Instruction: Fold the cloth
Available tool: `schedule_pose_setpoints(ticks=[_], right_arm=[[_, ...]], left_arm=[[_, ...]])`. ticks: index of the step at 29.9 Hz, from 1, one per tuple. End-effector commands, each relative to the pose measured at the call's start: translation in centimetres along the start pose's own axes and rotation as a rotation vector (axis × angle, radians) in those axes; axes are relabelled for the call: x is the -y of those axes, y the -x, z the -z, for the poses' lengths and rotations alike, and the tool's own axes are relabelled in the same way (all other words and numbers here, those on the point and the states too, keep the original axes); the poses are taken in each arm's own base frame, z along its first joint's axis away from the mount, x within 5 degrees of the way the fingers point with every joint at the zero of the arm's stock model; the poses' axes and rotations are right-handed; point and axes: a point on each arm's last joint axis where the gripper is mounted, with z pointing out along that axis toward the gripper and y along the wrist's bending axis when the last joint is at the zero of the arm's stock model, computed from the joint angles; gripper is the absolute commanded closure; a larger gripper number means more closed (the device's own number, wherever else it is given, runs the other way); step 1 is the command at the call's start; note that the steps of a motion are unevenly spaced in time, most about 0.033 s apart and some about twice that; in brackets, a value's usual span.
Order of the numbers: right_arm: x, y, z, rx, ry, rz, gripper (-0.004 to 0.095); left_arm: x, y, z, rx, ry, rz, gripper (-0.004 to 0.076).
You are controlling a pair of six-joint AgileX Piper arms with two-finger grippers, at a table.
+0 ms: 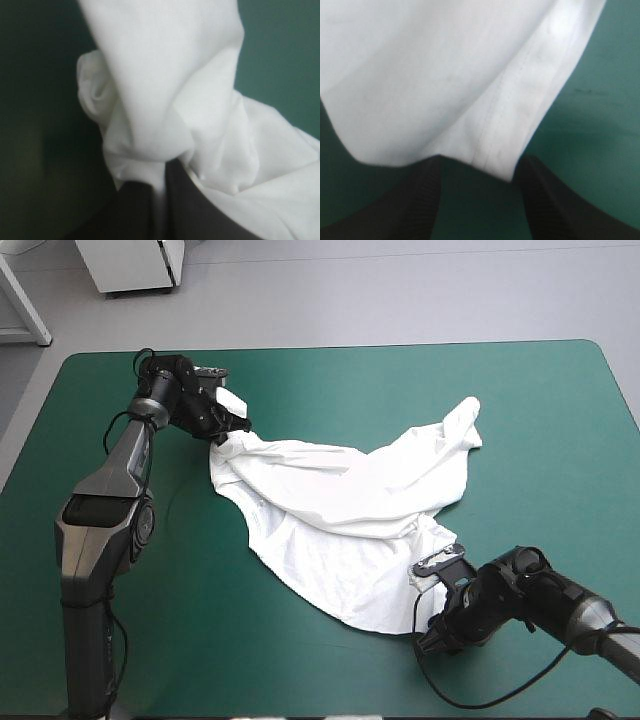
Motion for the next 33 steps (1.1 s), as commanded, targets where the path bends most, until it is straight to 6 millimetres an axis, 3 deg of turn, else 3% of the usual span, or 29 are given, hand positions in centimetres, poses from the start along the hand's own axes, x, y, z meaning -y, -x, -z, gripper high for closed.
schedule_pose_setpoints(ticks=[1,5,9,14,17,20,24,33], right_arm=[[0.1,1.2,-1.1,0.020,-0.005,-0.001,0.0440],[0.2,1.1,-2.4,-0.066,-0.006,-0.022,0.0600],[0.3,0.9,-2.5,-0.098,-0.011,-0.026,0.0921],[0.4,0.7,-2.2,-0.139,-0.025,-0.024,0.0925],[0.2,1.3,-1.0,-0.115,-0.024,-0.018,0.0925],[0.1,2.5,1.3,-0.039,-0.032,-0.011,0.0925],[0.2,4.2,6.0,0.111,-0.095,-0.015,0.0925],[1.1,5.7,17.3,0.384,-0.292,-0.034,0.0925]], left_arm=[[0.1,0.0,2.8,0.017,0.018,-0.010,0.0746],[0.1,0.0,2.8,0.016,0.018,-0.010,0.0746],[0.1,0.0,2.8,0.018,0.018,-0.010,0.0746],[0.1,0.0,2.8,0.020,0.018,-0.010,0.0746],[0.2,0.0,2.9,0.018,0.009,-0.005,0.0746],[0.7,0.1,4.4,0.053,-0.025,0.001,0.0746],[1.2,0.0,7.6,0.118,-0.030,-0.010,0.0746],[2.9,-0.6,17.9,0.361,-0.041,-0.057,0.0746]])
